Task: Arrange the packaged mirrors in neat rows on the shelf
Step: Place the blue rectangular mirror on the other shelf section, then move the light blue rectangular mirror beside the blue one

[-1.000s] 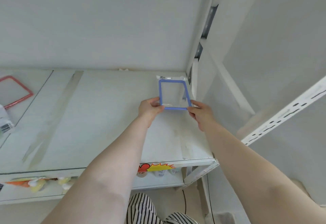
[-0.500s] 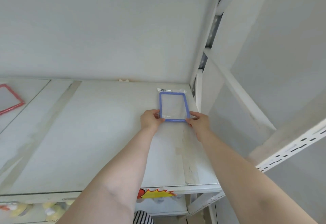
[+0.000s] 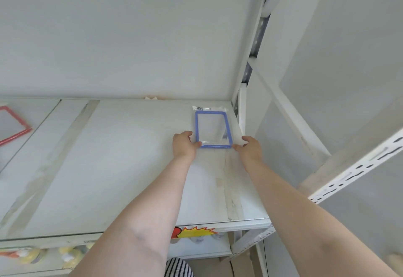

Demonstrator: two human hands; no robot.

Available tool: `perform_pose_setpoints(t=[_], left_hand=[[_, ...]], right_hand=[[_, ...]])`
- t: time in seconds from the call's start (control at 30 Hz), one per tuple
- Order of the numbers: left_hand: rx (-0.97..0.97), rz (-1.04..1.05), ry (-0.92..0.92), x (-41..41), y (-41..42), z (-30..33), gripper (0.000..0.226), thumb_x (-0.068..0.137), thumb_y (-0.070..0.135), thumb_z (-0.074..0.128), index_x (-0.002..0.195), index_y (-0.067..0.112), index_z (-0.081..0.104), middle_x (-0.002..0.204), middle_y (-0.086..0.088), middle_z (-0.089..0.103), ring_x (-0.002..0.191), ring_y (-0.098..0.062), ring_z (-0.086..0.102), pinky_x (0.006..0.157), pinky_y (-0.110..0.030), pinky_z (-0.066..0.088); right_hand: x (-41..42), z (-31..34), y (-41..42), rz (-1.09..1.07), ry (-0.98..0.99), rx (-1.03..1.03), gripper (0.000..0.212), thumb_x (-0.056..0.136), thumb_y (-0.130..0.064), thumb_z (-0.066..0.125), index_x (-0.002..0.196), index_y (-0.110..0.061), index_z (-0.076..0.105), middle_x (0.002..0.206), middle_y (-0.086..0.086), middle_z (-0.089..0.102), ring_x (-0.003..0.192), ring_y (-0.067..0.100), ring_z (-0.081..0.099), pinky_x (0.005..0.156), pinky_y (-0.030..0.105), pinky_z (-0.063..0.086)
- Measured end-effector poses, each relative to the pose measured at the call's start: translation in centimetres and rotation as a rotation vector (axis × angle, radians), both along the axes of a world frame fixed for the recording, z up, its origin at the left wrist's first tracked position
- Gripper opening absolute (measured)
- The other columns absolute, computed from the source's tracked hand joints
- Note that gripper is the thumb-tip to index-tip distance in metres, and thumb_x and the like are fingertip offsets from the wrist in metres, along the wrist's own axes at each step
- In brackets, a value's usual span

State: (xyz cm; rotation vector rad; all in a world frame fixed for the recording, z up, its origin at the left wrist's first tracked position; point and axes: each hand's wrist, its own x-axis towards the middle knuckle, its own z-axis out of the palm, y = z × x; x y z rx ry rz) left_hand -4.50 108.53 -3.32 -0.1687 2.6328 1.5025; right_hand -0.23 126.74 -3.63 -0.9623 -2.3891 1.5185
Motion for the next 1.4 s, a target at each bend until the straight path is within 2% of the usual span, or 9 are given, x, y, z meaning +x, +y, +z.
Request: perform_pose_setpoints(t=[0.1,0.17,0.3,0.47,0.6,0.77,1.23,1.4], left_hand=[[0.023,-0.03,-0.027,1.4,-0.8,2.1,0.056,0.082,0.022,0.071,0.134,0.011,0.051,0.129,-0.012,0.057,0.116,-0.026,0.058,0.098,-0.032,0.045],[0.018,-0.072,-0.051,2.8,-1.6,3.9,0.056,0.083,0.023,0.07,0.134,0.013,0.051,0.131,-0.009,0.057,0.119,-0.024,0.056,0.098,-0.032,0.045],[-0.097,-0.181,-0.061,6.1,-4.0,6.7,0.055,0.083,0.02,0.068,0.135,0.018,0.051,0.134,-0.005,0.056,0.122,-0.022,0.053,0.098,-0.029,0.043],[-0.325,-0.274,-0.033,10.2,-8.8,7.9,0.055,0.083,0.019,0.066,0.136,0.02,0.05,0.135,-0.004,0.055,0.124,-0.021,0.052,0.102,-0.026,0.038],[-0.389,-0.249,-0.036,12.7,-13.1,8.4,0.054,0.084,0.019,0.064,0.136,0.021,0.05,0.136,-0.003,0.055,0.125,-0.021,0.051,0.103,-0.028,0.038],[-0.405,-0.205,-0.026,16.2,-19.1,8.6,0.053,0.085,0.018,0.063,0.137,0.021,0.05,0.137,-0.003,0.055,0.126,-0.021,0.05,0.105,-0.03,0.039],[-0.532,-0.102,0.018,28.3,-42.4,9.4,0.054,0.081,0.013,0.062,0.133,0.024,0.053,0.133,-0.004,0.058,0.121,-0.025,0.055,0.1,-0.032,0.045],[-0.549,-0.049,0.008,30.4,-48.8,9.9,0.055,0.079,0.014,0.062,0.133,0.023,0.054,0.129,-0.007,0.06,0.118,-0.028,0.056,0.096,-0.034,0.048]], right_hand=[[1.9,2.1,-0.6,0.018,0.008,-0.012,0.048,0.085,-0.02,0.071,0.129,-0.011,0.055,0.117,0.008,0.055,0.096,0.02,0.055,0.099,0.033,0.044],[3.0,3.8,-1.6,0.07,0.007,-0.001,0.044,0.085,-0.02,0.069,0.127,-0.012,0.058,0.112,0.008,0.057,0.092,0.02,0.054,0.097,0.034,0.046],[5.4,6.7,-4.5,0.254,-0.015,0.086,0.04,0.087,-0.018,0.066,0.126,-0.015,0.059,0.124,0.008,0.06,0.108,0.022,0.059,0.089,0.026,0.043],[8.3,8.5,-8.4,0.456,-0.065,0.279,0.044,0.086,-0.023,0.067,0.129,-0.02,0.058,0.129,0.004,0.059,0.118,0.02,0.056,0.095,0.029,0.045],[10.0,9.2,-11.9,0.564,-0.071,0.381,0.044,0.086,-0.026,0.068,0.128,-0.02,0.059,0.131,0.004,0.059,0.12,0.021,0.055,0.098,0.029,0.043],[12.6,9.7,-17.0,0.69,-0.065,0.486,0.044,0.085,-0.028,0.066,0.128,-0.024,0.058,0.124,0.001,0.061,0.115,0.02,0.055,0.089,0.03,0.046],[21.9,8.4,-39.9,0.831,-0.077,0.565,0.044,0.086,-0.028,0.062,0.129,-0.027,0.056,0.125,0.0,0.06,0.12,0.021,0.051,0.09,0.033,0.047],[23.1,8.9,-46.7,0.889,-0.07,0.562,0.042,0.085,-0.028,0.063,0.127,-0.029,0.057,0.125,0.0,0.06,0.114,0.021,0.056,0.086,0.032,0.048]])
